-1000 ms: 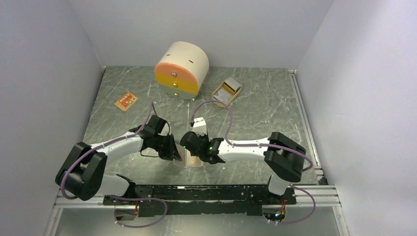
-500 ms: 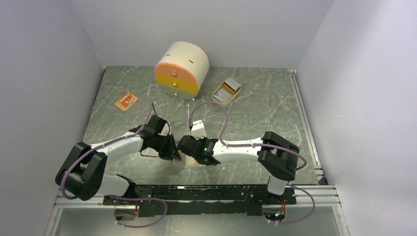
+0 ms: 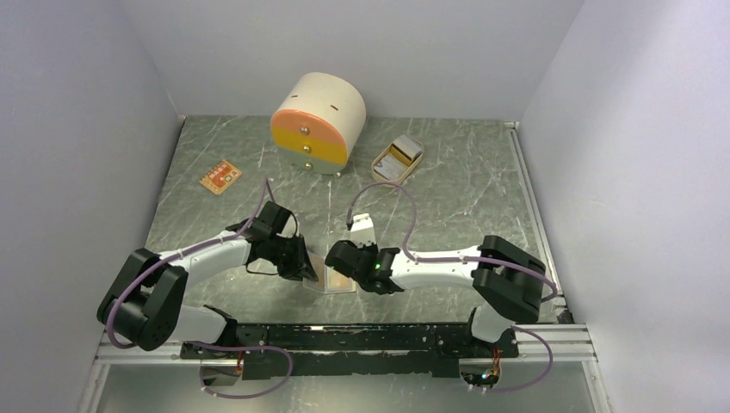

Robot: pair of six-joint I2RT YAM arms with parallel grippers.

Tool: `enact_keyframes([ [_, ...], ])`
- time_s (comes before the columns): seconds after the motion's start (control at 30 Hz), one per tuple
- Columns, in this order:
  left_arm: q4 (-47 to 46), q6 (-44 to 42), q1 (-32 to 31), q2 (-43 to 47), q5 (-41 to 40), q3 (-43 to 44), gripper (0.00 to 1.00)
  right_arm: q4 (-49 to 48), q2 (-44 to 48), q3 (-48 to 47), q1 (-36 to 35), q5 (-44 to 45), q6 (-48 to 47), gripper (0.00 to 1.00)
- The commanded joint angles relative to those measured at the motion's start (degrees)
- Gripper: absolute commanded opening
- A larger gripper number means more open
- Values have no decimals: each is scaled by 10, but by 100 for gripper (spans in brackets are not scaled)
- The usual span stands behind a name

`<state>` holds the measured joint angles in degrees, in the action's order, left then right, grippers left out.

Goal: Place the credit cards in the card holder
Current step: Close the card holder at the center of the board.

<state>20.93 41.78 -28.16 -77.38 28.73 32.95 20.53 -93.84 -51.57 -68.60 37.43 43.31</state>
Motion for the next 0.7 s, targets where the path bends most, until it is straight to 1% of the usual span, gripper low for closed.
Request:
enact_keyframes([
  [0.0, 7, 2, 3, -3, 1, 10, 17, -63, 40, 33, 8, -11, -1, 5],
  [0.07, 9, 2, 3, -1, 1, 16, 23, -86, 54, 49, 9, -21, -3, 0],
  [0.23, -39, 10, -6, 19, 62, 25, 38, -158, 89, 98, 23, -51, 2, 0],
  [0.33, -62, 17, -26, 27, 70, 36, 44, -180, 101, 113, 33, -67, 4, 0],
  [0.5, -119, 32, -49, 12, 104, 41, 48, -205, 108, 129, 45, -86, 8, 0],
  [0.6, -150, 42, -60, 1, 115, 40, 46, -215, 116, 141, 47, -92, 16, 0],
  [0.67, -173, 50, -61, -2, 122, 35, 41, -226, 123, 153, 49, -93, 22, 0],
])
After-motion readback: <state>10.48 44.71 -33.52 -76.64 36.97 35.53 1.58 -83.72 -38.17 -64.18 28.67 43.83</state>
